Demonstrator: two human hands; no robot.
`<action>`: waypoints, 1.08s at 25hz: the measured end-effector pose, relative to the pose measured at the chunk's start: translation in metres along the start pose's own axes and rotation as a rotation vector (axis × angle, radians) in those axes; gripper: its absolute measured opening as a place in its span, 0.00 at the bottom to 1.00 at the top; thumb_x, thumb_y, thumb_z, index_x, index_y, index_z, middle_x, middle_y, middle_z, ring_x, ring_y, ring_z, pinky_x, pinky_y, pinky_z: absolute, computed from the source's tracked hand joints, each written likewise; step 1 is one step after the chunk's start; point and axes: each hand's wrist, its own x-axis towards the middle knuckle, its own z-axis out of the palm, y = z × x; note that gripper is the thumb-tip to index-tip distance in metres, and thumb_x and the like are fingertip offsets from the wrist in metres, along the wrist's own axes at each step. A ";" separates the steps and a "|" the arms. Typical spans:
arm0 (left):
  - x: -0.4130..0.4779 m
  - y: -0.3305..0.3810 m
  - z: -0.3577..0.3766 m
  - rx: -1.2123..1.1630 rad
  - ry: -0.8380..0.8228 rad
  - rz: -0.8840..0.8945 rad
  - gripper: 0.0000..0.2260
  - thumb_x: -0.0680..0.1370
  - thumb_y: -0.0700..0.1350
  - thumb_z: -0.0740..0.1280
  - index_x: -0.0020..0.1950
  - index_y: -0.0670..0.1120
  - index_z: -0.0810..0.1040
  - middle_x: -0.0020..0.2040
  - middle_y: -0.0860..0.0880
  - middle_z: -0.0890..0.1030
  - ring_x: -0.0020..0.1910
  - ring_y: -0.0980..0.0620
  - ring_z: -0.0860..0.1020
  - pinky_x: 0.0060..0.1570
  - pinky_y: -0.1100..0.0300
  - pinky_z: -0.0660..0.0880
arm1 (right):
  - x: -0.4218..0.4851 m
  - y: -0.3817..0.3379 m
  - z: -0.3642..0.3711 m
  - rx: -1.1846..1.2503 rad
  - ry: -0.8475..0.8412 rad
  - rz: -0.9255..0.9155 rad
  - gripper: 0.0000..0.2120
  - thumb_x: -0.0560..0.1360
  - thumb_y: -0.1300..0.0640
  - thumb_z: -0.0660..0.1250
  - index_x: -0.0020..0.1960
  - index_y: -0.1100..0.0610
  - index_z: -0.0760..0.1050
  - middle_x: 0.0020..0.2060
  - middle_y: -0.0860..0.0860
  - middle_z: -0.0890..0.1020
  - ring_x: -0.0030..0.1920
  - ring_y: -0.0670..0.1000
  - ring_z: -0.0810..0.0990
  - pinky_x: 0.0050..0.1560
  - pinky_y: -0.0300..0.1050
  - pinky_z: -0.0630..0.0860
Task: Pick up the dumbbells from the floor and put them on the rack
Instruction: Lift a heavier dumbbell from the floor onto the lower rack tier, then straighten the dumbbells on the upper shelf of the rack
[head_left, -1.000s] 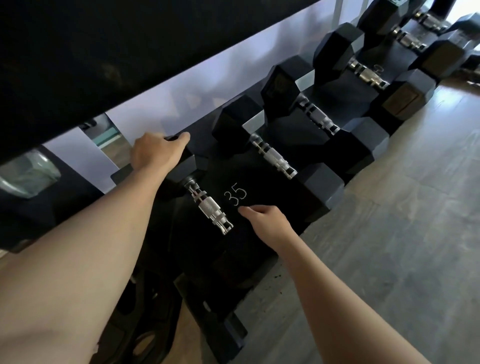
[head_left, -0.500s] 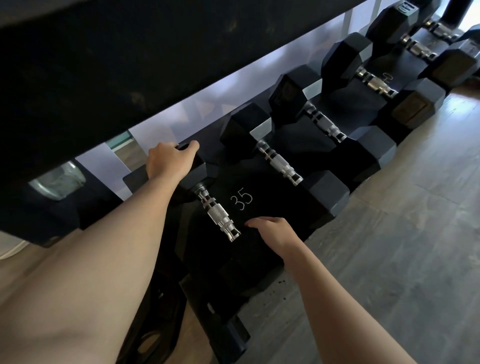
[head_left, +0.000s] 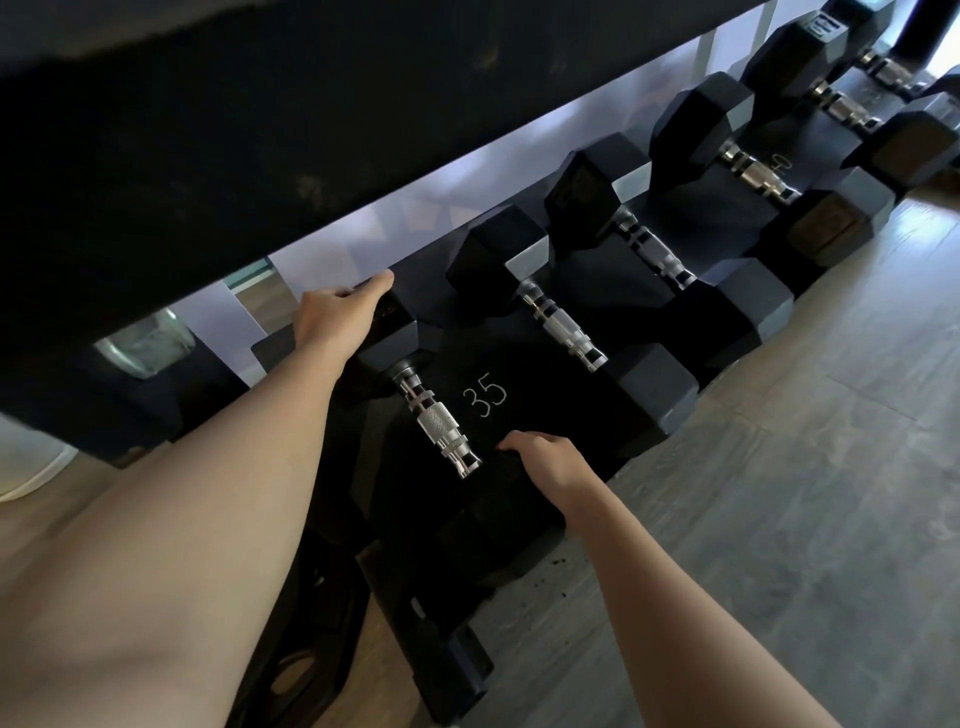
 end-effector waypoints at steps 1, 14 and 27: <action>0.000 -0.001 0.000 0.004 -0.009 0.001 0.20 0.70 0.65 0.70 0.39 0.48 0.79 0.39 0.56 0.74 0.37 0.59 0.71 0.30 0.63 0.65 | 0.000 -0.001 0.000 -0.004 -0.002 0.007 0.16 0.68 0.43 0.67 0.51 0.48 0.83 0.47 0.53 0.85 0.51 0.56 0.82 0.60 0.56 0.78; -0.106 0.063 0.061 0.311 0.073 0.491 0.23 0.76 0.61 0.65 0.61 0.45 0.78 0.63 0.42 0.77 0.63 0.41 0.73 0.64 0.42 0.63 | -0.069 -0.043 -0.134 0.067 0.302 -0.295 0.07 0.72 0.50 0.70 0.41 0.53 0.82 0.39 0.53 0.83 0.39 0.51 0.80 0.40 0.45 0.75; -0.352 0.269 0.159 -0.096 -0.545 1.142 0.24 0.75 0.57 0.69 0.62 0.41 0.80 0.60 0.41 0.81 0.59 0.42 0.77 0.60 0.49 0.74 | -0.308 -0.035 -0.347 -0.344 1.173 -0.440 0.22 0.75 0.51 0.68 0.68 0.54 0.74 0.66 0.55 0.76 0.66 0.56 0.72 0.63 0.48 0.67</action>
